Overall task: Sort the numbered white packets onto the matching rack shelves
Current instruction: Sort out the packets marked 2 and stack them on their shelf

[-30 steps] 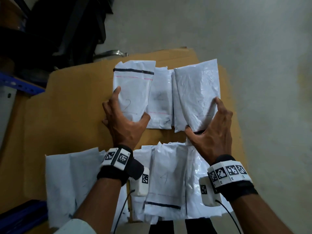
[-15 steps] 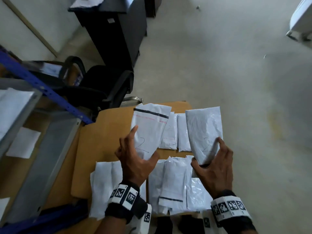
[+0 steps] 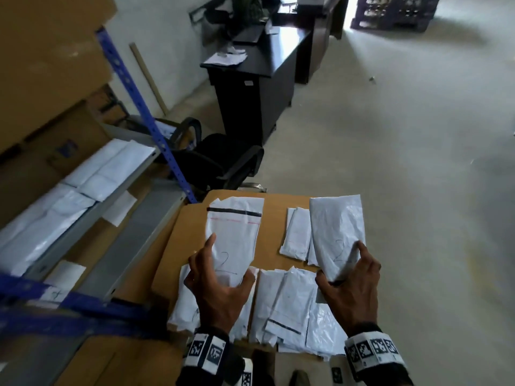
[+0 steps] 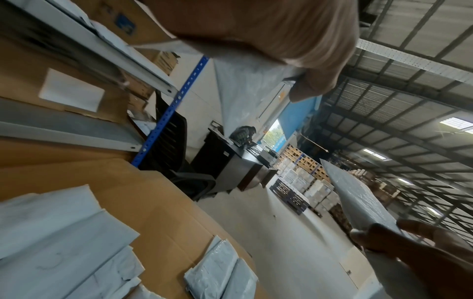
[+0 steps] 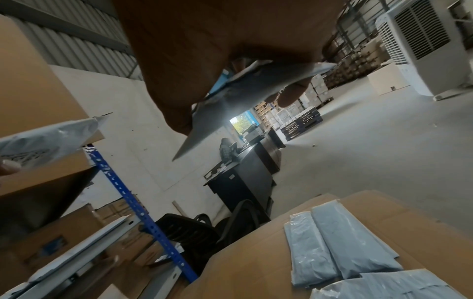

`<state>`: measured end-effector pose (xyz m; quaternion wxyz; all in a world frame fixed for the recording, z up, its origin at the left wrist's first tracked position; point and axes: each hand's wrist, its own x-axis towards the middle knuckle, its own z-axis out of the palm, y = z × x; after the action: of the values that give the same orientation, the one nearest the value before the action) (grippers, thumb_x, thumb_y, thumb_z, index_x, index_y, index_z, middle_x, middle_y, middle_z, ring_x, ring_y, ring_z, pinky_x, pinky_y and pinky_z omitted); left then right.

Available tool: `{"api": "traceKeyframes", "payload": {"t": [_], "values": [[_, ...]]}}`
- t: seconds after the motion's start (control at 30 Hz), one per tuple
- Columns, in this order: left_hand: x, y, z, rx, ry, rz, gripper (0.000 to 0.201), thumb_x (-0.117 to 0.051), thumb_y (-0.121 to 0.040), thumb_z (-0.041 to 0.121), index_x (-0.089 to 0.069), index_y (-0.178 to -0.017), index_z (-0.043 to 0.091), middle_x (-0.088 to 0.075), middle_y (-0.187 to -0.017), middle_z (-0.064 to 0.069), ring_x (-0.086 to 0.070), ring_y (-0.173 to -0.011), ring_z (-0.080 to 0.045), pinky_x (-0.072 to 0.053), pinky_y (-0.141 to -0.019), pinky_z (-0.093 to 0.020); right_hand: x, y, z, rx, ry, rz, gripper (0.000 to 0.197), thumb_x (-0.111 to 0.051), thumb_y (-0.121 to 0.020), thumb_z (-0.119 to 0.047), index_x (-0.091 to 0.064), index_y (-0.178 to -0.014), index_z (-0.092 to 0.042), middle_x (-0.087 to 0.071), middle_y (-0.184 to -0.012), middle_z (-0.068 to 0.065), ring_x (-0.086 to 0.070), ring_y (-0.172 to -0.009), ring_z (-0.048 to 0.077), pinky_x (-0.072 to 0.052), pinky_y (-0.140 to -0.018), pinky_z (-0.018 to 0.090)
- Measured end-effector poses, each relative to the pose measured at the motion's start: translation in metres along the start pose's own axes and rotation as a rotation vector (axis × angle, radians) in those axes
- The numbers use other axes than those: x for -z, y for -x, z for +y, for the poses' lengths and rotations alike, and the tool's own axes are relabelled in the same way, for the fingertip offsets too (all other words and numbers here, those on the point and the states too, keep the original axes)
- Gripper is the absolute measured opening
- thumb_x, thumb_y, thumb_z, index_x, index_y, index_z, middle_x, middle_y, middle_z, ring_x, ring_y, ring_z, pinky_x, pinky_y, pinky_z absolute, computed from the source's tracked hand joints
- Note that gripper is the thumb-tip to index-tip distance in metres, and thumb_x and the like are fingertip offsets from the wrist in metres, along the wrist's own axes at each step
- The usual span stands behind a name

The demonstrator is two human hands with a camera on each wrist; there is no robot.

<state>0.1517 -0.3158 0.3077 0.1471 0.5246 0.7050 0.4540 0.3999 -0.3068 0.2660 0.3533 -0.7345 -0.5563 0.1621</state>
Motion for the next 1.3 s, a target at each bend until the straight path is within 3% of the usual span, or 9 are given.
{"api": "traceKeyframes", "payload": {"t": [0.07, 0.17, 0.27, 0.37, 0.53, 0.8, 0.97, 1.17, 1.3], "values": [[0.012, 0.012, -0.003, 0.008, -0.015, 0.047, 0.099, -0.077, -0.058, 0.050, -0.034, -0.146, 0.039, -0.031, -0.126, 0.029, -0.042, -0.117, -0.013, -0.045, -0.097, -0.063, -0.002, 0.006, -0.002, 0.036, -0.021, -0.010, 0.108, -0.091, -0.067, -0.036, -0.026, -0.152, -0.018, -0.033, -0.142, 0.004, -0.037, -0.134, 0.037, -0.049, -0.101, 0.060], [0.032, 0.035, -0.009, 0.045, -0.039, 0.117, 0.098, -0.078, -0.057, 0.049, -0.036, -0.146, 0.037, -0.035, -0.129, 0.019, -0.041, -0.119, -0.012, -0.046, -0.097, -0.062, -0.007, 0.019, -0.004, 0.088, -0.058, -0.024, 0.106, -0.092, -0.068, -0.031, -0.028, -0.151, -0.016, -0.034, -0.141, 0.005, -0.037, -0.134, 0.038, -0.047, -0.102, 0.060], [0.053, 0.056, -0.021, 0.128, -0.057, 0.146, 0.098, -0.076, -0.057, 0.052, -0.035, -0.145, 0.043, -0.039, -0.134, 0.008, -0.044, -0.123, -0.019, -0.049, -0.096, -0.061, -0.015, 0.033, -0.011, 0.105, -0.071, -0.066, 0.103, -0.092, -0.069, -0.030, -0.029, -0.150, -0.014, -0.035, -0.139, 0.004, -0.036, -0.132, 0.037, -0.045, -0.103, 0.061], [0.074, 0.071, -0.034, 0.184, -0.072, 0.206, 0.099, -0.079, -0.055, 0.049, -0.035, -0.145, 0.047, -0.039, -0.139, 0.005, -0.044, -0.128, -0.025, -0.048, -0.097, -0.062, -0.021, 0.043, -0.025, 0.120, -0.064, -0.126, 0.102, -0.091, -0.070, -0.030, -0.031, -0.150, -0.009, -0.037, -0.139, 0.007, -0.034, -0.134, 0.034, -0.043, -0.106, 0.059], [0.107, 0.073, -0.048, 0.204, -0.069, 0.276, 0.098, -0.080, -0.054, 0.045, -0.040, -0.144, 0.043, -0.041, -0.133, 0.005, -0.047, -0.121, -0.022, -0.048, -0.094, -0.061, -0.037, 0.050, -0.061, 0.159, -0.053, -0.149, 0.101, -0.092, -0.069, -0.028, -0.034, -0.149, -0.004, -0.044, -0.139, 0.017, -0.033, -0.134, 0.033, -0.039, -0.107, 0.053], [0.181, 0.046, -0.095, 0.148, -0.107, 0.273, 0.096, -0.077, -0.057, 0.051, -0.036, -0.143, 0.042, -0.042, -0.135, 0.009, -0.045, -0.118, -0.020, -0.049, -0.092, -0.060, -0.088, 0.081, -0.123, 0.152, -0.041, -0.181, 0.097, -0.091, -0.071, -0.029, -0.035, -0.147, -0.005, -0.044, -0.138, 0.019, -0.033, -0.133, 0.036, -0.038, -0.107, 0.056], [0.225, 0.025, -0.141, 0.129, -0.162, 0.245, 0.093, -0.073, -0.059, 0.059, -0.041, -0.143, 0.034, -0.036, -0.125, 0.022, -0.046, -0.116, -0.016, -0.046, -0.094, -0.062, -0.124, 0.116, -0.160, 0.141, -0.005, -0.203, 0.093, -0.092, -0.070, -0.021, -0.040, -0.143, 0.003, -0.045, -0.139, 0.027, -0.036, -0.131, 0.041, -0.037, -0.108, 0.059], [0.258, -0.024, -0.178, 0.093, -0.187, 0.211, 0.093, -0.073, -0.061, 0.061, -0.038, -0.143, 0.036, -0.042, -0.130, 0.011, -0.035, -0.118, -0.003, -0.035, -0.101, -0.039, -0.152, 0.133, -0.185, 0.142, 0.017, -0.243, 0.092, -0.096, -0.063, -0.018, -0.046, -0.138, 0.003, -0.051, -0.131, 0.031, -0.045, -0.126, 0.047, -0.042, -0.103, 0.059], [0.267, -0.077, -0.190, 0.109, -0.182, 0.207, 0.093, -0.076, -0.061, 0.055, -0.039, -0.145, 0.038, -0.040, -0.135, 0.010, -0.037, -0.118, -0.006, -0.034, -0.105, -0.038, -0.170, 0.112, -0.185, 0.173, 0.100, -0.227, 0.093, -0.091, -0.058, -0.033, -0.051, -0.132, 0.008, -0.058, -0.122, 0.033, -0.055, -0.113, 0.054, -0.044, -0.097, 0.060]]}}
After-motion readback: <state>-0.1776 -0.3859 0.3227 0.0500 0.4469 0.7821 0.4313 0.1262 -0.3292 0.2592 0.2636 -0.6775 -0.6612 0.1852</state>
